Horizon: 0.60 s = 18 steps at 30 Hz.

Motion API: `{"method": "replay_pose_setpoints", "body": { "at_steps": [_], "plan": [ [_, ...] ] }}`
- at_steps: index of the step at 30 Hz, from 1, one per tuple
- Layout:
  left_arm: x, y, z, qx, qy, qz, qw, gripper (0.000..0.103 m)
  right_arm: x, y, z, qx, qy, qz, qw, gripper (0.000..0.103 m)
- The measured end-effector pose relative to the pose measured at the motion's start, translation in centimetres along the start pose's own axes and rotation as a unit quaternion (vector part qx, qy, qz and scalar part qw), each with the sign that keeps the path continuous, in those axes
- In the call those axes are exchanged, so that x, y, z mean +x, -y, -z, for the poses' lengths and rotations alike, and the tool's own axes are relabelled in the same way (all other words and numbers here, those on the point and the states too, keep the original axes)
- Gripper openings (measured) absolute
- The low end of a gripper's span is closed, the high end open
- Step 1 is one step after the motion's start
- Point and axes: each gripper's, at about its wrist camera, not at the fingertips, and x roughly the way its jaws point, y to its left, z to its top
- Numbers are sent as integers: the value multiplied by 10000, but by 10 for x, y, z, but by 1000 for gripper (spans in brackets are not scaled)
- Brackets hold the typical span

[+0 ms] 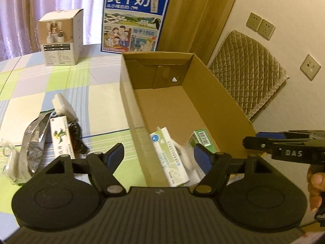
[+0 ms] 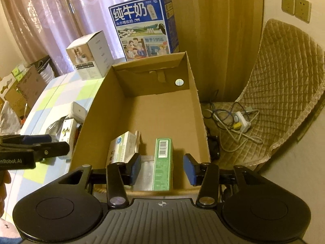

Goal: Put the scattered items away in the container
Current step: 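Open the left tool over the box while the right tool releases the spoon, then withdraw both open tools from the cardboard box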

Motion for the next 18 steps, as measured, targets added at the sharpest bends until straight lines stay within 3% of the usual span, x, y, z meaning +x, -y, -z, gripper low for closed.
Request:
{"method": "replay_pose_setpoints", "body": {
  "at_steps": [18],
  "plan": [
    [-59,-34,35,-123,160,-284,9994,76,-36,-49,26,-172,177,-201,9995,66]
  ]
}}
